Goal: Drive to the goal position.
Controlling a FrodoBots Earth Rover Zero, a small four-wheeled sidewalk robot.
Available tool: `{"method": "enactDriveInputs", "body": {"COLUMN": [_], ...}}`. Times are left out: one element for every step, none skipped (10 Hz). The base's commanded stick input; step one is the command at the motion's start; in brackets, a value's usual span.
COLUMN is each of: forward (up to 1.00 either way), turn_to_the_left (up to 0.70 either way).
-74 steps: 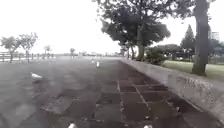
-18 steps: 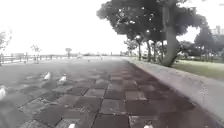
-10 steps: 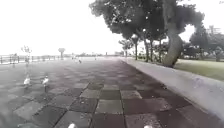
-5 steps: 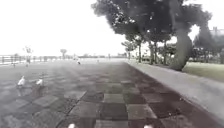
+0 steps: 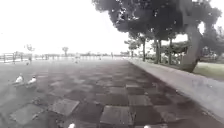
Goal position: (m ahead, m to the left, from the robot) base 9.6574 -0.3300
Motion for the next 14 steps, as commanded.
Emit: {"method": "enactDriveInputs", "body": {"forward": [1.0,1.0,1.0,1.0,1.0,1.0,1.0,1.0,1.0,1.0,1.0,1.0,1.0,1.0], "turn_to_the_left": [0.0,0.0,0.0,0.0,0.0,0.0,0.0,0.0,0.0,0.0,0.0,0.0,0.0,0.0]}}
